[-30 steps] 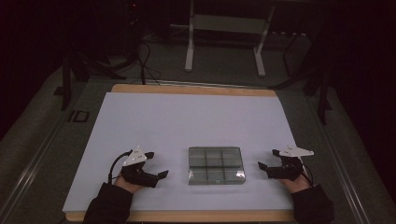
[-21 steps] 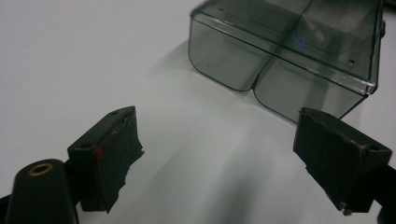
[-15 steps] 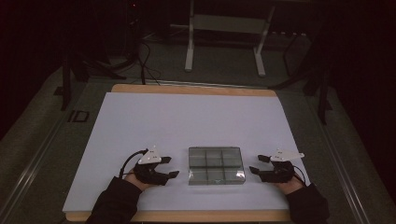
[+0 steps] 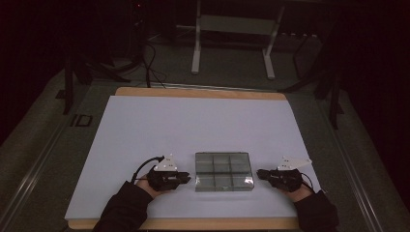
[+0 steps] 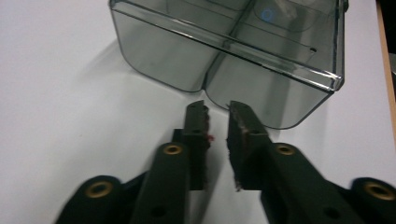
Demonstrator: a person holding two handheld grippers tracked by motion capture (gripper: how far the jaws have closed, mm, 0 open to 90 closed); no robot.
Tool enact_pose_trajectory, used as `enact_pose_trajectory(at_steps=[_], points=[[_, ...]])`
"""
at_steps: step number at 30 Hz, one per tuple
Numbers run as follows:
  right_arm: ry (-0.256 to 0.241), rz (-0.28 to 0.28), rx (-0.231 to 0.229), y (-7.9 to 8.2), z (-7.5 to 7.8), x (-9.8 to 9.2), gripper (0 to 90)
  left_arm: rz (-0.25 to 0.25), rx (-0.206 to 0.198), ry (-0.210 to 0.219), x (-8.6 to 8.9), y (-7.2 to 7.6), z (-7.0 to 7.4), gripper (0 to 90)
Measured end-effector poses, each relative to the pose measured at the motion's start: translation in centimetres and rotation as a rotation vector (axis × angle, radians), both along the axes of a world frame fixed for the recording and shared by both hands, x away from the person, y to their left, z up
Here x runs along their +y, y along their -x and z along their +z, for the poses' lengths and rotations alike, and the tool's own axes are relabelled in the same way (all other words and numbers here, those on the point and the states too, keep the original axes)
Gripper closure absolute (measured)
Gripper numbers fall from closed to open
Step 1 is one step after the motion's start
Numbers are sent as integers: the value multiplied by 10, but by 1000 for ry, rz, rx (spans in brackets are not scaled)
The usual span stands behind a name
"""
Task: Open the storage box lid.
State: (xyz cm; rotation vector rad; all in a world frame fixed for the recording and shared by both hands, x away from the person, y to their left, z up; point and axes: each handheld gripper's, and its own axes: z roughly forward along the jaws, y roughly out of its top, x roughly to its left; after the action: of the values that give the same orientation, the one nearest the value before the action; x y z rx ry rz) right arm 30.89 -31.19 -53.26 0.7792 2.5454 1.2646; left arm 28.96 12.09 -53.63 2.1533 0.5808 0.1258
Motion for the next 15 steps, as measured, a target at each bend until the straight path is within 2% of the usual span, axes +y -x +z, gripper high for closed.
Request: enact_pose_trajectory(at_steps=[1, 4, 8, 15], points=[[-3, 16, 4, 1, 0, 1, 895, -8, 0, -2, -1, 0, 0, 839], [-1, 48, 9, 2, 0, 4, 899, -20, -5, -16, -5, 1, 0, 894], [15, 84, 5, 4, -1, 10, 899, -36, -12, -18, -8, 1, 1, 900], [-2, 90, 5, 4, 2, 12, 899, -48, -17, 5, -11, 0, 4, 900]])
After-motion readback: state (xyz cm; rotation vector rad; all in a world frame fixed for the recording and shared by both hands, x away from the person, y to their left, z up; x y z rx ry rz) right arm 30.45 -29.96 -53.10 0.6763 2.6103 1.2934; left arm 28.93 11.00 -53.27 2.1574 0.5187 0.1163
